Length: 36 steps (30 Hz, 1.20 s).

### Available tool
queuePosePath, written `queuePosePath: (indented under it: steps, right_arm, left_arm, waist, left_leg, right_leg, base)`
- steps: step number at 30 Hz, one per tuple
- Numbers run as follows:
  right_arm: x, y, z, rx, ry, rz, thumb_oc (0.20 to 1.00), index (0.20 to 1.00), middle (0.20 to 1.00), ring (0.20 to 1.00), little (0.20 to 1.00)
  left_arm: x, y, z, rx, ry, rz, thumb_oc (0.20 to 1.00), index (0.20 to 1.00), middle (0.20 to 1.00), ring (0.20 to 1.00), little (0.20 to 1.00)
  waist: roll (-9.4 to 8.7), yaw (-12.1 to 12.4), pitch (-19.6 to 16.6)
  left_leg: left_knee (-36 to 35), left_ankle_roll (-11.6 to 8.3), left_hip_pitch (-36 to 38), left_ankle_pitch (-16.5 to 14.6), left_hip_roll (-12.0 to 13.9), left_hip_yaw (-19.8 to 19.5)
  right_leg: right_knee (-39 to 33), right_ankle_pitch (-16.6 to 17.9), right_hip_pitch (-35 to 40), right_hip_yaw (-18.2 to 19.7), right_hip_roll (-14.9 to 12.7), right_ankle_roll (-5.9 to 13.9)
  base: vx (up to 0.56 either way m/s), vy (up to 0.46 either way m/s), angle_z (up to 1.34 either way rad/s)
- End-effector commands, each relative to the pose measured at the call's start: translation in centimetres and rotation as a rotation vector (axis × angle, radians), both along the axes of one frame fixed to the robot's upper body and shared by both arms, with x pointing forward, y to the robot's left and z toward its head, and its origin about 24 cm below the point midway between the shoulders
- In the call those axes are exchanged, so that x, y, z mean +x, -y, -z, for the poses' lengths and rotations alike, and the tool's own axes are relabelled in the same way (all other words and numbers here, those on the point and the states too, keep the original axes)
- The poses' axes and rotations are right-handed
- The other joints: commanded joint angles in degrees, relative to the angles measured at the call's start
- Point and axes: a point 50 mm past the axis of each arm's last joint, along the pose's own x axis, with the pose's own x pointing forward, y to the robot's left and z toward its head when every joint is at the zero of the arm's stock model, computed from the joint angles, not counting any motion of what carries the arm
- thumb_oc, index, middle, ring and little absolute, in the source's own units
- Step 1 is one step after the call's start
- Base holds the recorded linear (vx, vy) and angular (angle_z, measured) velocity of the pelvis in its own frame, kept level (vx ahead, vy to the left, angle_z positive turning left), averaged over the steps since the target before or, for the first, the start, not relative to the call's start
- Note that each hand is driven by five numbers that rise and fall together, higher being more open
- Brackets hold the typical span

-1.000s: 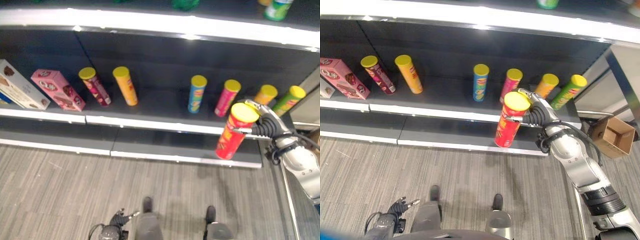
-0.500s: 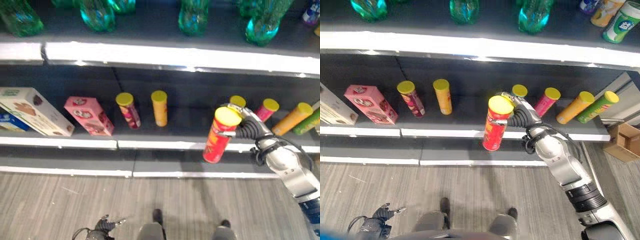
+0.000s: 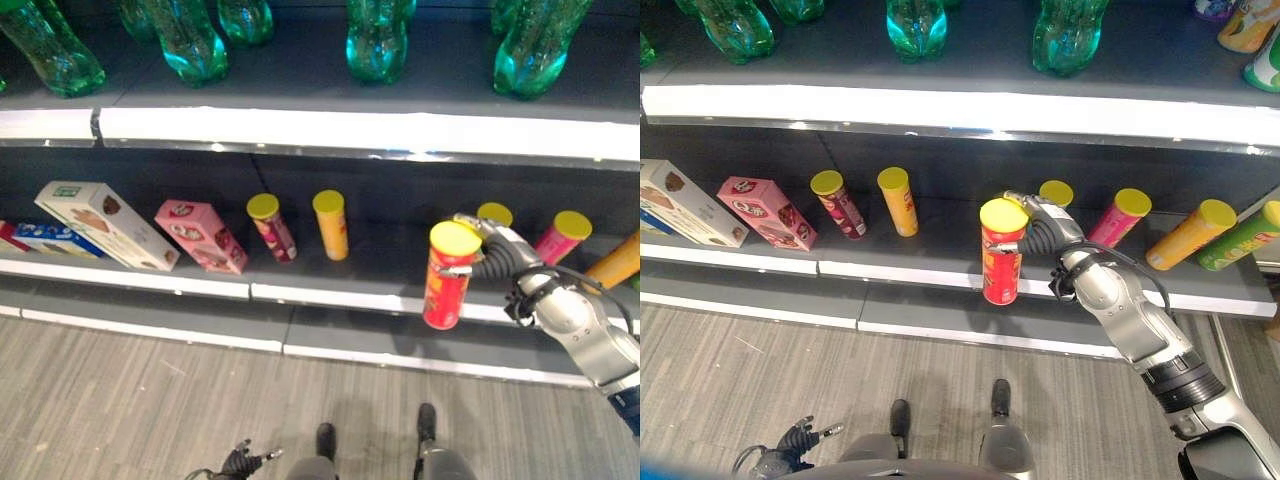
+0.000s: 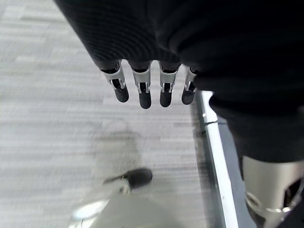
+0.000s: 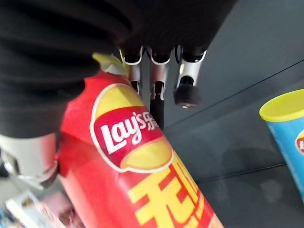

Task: Put the goods on the table back onto the shelves and tidy them up.

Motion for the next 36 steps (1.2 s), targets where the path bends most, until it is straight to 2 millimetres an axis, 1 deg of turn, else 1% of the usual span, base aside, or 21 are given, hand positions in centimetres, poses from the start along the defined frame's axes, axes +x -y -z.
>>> queuePosePath:
  steps: [1, 2, 3, 7, 9, 11, 12, 13, 15, 16, 17, 18, 19, 22, 23, 24, 26, 29, 33, 36]
  right_arm:
    - [0.9, -2.3, -4.0, -0.053, 0.170, -0.108, 0.200, 0.200, 0.200, 0.200, 0.200]
    - [0.9, -2.4, -4.0, -0.053, 0.170, -0.108, 0.200, 0.200, 0.200, 0.200, 0.200]
    - [1.2, -3.1, -4.3, -0.090, 0.184, -0.130, 0.200, 0.200, 0.200, 0.200, 0.200]
    - [2.3, -4.5, -5.0, -0.154, 0.216, -0.160, 0.200, 0.200, 0.200, 0.200, 0.200]
    - [2.9, -4.8, -5.7, -0.201, 0.258, -0.145, 0.200, 0.200, 0.200, 0.200, 0.200]
    - [3.6, -4.5, -6.6, -0.238, 0.318, -0.105, 0.200, 0.200, 0.200, 0.200, 0.200]
    - [3.6, -4.5, -6.6, -0.238, 0.319, -0.105, 0.200, 0.200, 0.200, 0.200, 0.200]
    - [4.2, -3.7, -7.7, -0.271, 0.391, -0.039, 0.200, 0.200, 0.200, 0.200, 0.200]
    - [4.5, -3.3, -8.0, -0.283, 0.420, -0.008, 0.200, 0.200, 0.200, 0.200, 0.200]
    - [4.7, -2.6, -9.0, -0.310, 0.494, 0.048, 0.200, 0.200, 0.200, 0.200, 0.200]
    - [4.9, -2.3, -9.3, -0.316, 0.521, 0.075, 0.200, 0.200, 0.200, 0.200, 0.200]
    - [5.0, -2.3, -9.3, -0.316, 0.522, 0.076, 0.200, 0.200, 0.200, 0.200, 0.200]
    - [5.2, -1.7, -9.6, -0.325, 0.561, 0.121, 0.200, 0.200, 0.200, 0.200, 0.200]
    - [5.2, -1.1, -10.1, -0.276, 0.645, 0.187, 0.200, 0.200, 0.200, 0.200, 0.200]
    - [5.1, -1.1, -10.2, -0.258, 0.664, 0.195, 0.200, 0.200, 0.200, 0.200, 0.200]
    - [4.6, -0.8, -10.4, -0.211, 0.700, 0.216, 0.200, 0.200, 0.200, 0.200, 0.200]
    - [4.3, -0.9, -10.6, -0.174, 0.728, 0.220, 0.200, 0.200, 0.200, 0.200, 0.200]
    - [3.4, -1.2, -11.7, -0.074, 0.802, 0.225, 0.200, 0.200, 0.200, 0.200, 0.200]
    - [3.4, -1.2, -11.9, -0.037, 0.820, 0.240, 0.200, 0.200, 0.200, 0.200, 0.200]
    - [3.6, -0.7, -12.1, -0.005, 0.839, 0.284, 0.200, 0.200, 0.200, 0.200, 0.200]
  left_arm:
    - [1.7, -1.9, -0.9, 0.069, 0.034, 0.019, 1.000, 1.000, 1.000, 1.000, 1.000]
    - [1.7, -1.9, -0.9, 0.069, 0.034, 0.019, 1.000, 1.000, 1.000, 1.000, 1.000]
    - [1.8, -1.9, -0.9, 0.071, 0.035, 0.024, 1.000, 1.000, 1.000, 1.000, 1.000]
    - [1.9, -1.4, -0.8, 0.068, 0.038, 0.039, 1.000, 1.000, 1.000, 1.000, 1.000]
    - [2.1, -1.1, -0.8, 0.064, 0.046, 0.053, 1.000, 1.000, 1.000, 1.000, 1.000]
    - [2.7, -0.9, -1.0, 0.067, 0.061, 0.074, 1.000, 1.000, 1.000, 1.000, 1.000]
    - [2.7, -0.8, -1.0, 0.066, 0.061, 0.073, 1.000, 1.000, 1.000, 1.000, 1.000]
    - [3.3, -0.6, -1.2, 0.064, 0.090, 0.096, 1.000, 1.000, 1.000, 1.000, 1.000]
    - [3.5, -0.3, -1.3, 0.058, 0.099, 0.102, 1.000, 1.000, 1.000, 1.000, 1.000]
    - [4.1, 0.2, -1.6, 0.047, 0.134, 0.123, 1.000, 1.000, 1.000, 1.000, 1.000]
    - [4.2, 0.4, -1.6, 0.040, 0.140, 0.128, 1.000, 1.000, 1.000, 1.000, 1.000]
    - [4.2, 0.4, -1.6, 0.040, 0.141, 0.127, 1.000, 1.000, 1.000, 1.000, 1.000]
    - [4.4, 0.8, -1.7, 0.026, 0.153, 0.133, 1.000, 1.000, 1.000, 1.000, 1.000]
    - [4.6, 1.3, -1.6, 0.023, 0.158, 0.139, 1.000, 1.000, 1.000, 1.000, 1.000]
    - [4.7, 1.4, -1.6, 0.026, 0.159, 0.139, 1.000, 1.000, 1.000, 1.000, 1.000]
    - [4.9, 1.6, -1.7, 0.021, 0.171, 0.137, 1.000, 1.000, 1.000, 1.000, 1.000]
    - [5.0, 1.9, -1.7, 0.019, 0.178, 0.146, 1.000, 1.000, 1.000, 1.000, 1.000]
    - [5.2, 2.0, -1.8, 0.023, 0.183, 0.150, 1.000, 1.000, 1.000, 1.000, 1.000]
    - [5.6, 2.1, -2.0, 0.027, 0.198, 0.157, 1.000, 1.000, 1.000, 1.000, 1.000]
    - [6.2, 2.4, -2.3, 0.025, 0.226, 0.163, 1.000, 1.000, 1.000, 1.000, 1.000]
  waist:
    - [-1.06, 2.0, 0.6]
    - [-1.05, 1.9, 0.6]
    - [-0.72, 2.4, 1.3]
    - [-0.45, 3.9, 2.9]
    - [-0.15, 4.5, 4.1]
    - [0.29, 5.2, 5.8]
    - [0.31, 5.1, 5.8]
    - [0.99, 5.5, 6.9]
    - [1.33, 5.6, 7.2]
    - [2.35, 5.9, 8.3]
    - [2.76, 6.1, 8.5]
    - [2.77, 6.0, 8.5]
    - [3.49, 6.1, 8.8]
    - [4.92, 6.0, 9.1]
    - [5.17, 5.9, 9.0]
    - [5.81, 5.6, 8.8]
    - [6.14, 5.4, 8.7]
    - [6.23, 5.0, 8.3]
    - [6.26, 4.9, 8.3]
    - [6.51, 5.0, 8.6]
  left_leg:
    - [3.0, -0.67, -2.3, -3.2, -1.0, -2.1]
    - [3.0, -0.67, -2.3, -3.2, -1.0, -2.1]
    - [2.8, -1.05, -3.1, -2.7, -0.7, -2.4]
    - [2.6, -1.64, -5.2, -1.7, -0.2, -3.2]
    - [2.9, -1.76, -6.6, -1.3, -0.1, -3.8]
    - [3.5, -1.94, -8.6, -0.8, -0.1, -4.3]
    - [3.5, -1.94, -8.7, -0.8, -0.1, -4.4]
    - [3.5, -2.17, -10.0, -0.3, -0.1, -4.7]
    - [3.5, -2.24, -10.6, -0.1, -0.1, -4.8]
    - [3.6, -2.34, -11.9, 0.3, -0.3, -5.0]
    - [3.5, -2.40, -12.3, 0.5, -0.4, -5.2]
    - [3.5, -2.40, -12.3, 0.6, -0.4, -5.2]
    - [3.2, -2.50, -12.7, 0.9, -0.4, -5.3]
    - [2.9, -2.37, -13.5, 1.1, -0.9, -5.5]
    - [2.8, -2.33, -13.5, 1.1, -1.0, -5.6]
    - [2.5, -2.18, -13.5, 1.1, -1.3, -5.6]
    - [2.4, -2.01, -13.5, 0.9, -1.5, -5.6]
    - [2.2, -1.69, -13.1, 0.5, -1.9, -5.4]
    - [2.2, -1.59, -13.2, 0.3, -2.1, -5.4]
    - [2.3, -1.49, -13.4, 0.3, -2.4, -5.5]
  right_leg:
    - [2.5, -7.7, 3.5, -1.3, -5.1, 3.90]
    - [2.5, -7.7, 3.5, -1.3, -5.1, 3.90]
    - [2.3, -7.6, 3.2, -1.9, -4.9, 3.81]
    - [2.2, -7.6, 2.0, -2.5, -4.7, 3.67]
    - [2.7, -7.7, 0.9, -2.6, -4.7, 3.55]
    - [3.5, -7.7, -0.6, -2.6, -4.9, 3.50]
    - [3.6, -7.8, -0.8, -2.7, -4.9, 3.49]
    - [4.0, -7.7, -2.0, -2.7, -5.0, 3.43]
    - [4.2, -7.6, -2.6, -2.7, -5.1, 3.39]
    - [4.5, -7.4, -3.8, -2.8, -5.3, 3.41]
    - [4.5, -7.3, -4.1, -2.9, -5.4, 3.46]
    - [4.5, -7.3, -4.2, -2.9, -5.4, 3.46]
    - [4.4, -7.2, -4.5, -3.0, -5.6, 3.53]
    - [4.4, -7.0, -5.2, -2.9, -6.0, 3.69]
    - [4.3, -6.9, -5.2, -3.0, -6.1, 3.75]
    - [4.1, -6.8, -5.2, -3.2, -6.4, 3.96]
    - [3.9, -6.7, -5.2, -3.3, -6.6, 4.09]
    - [3.6, -6.4, -5.1, -3.2, -7.0, 4.31]
    - [3.6, -6.4, -5.2, -3.0, -7.1, 4.40]
    - [3.5, -6.2, -5.4, -3.1, -7.4, 4.48]
  base:
    - [0.01, -0.036, 0.14]
    - [-0.01, -0.040, 0.19]
    - [-0.02, -0.028, 0.18]
    - [-0.03, -0.021, 0.17]
    - [-0.08, -0.025, 0.16]
    - [-0.10, -0.018, 0.09]
    - [-0.09, -0.009, 0.16]
    - [-0.06, 0.000, 0.23]
    - [-0.07, 0.006, 0.13]
    - [-0.07, 0.010, 0.04]
    - [-0.07, 0.010, 0.04]
    - [0.00, 0.000, 0.00]
    - [0.00, 0.000, 0.00]
    - [-0.03, 0.028, 0.03]
    - [0.01, 0.039, 0.02]
    - [0.00, 0.000, 0.00]
    - [0.02, 0.029, 0.03]
    - [0.01, 0.011, 0.01]
    - [0.00, 0.000, 0.00]
    - [0.00, 0.000, 0.00]
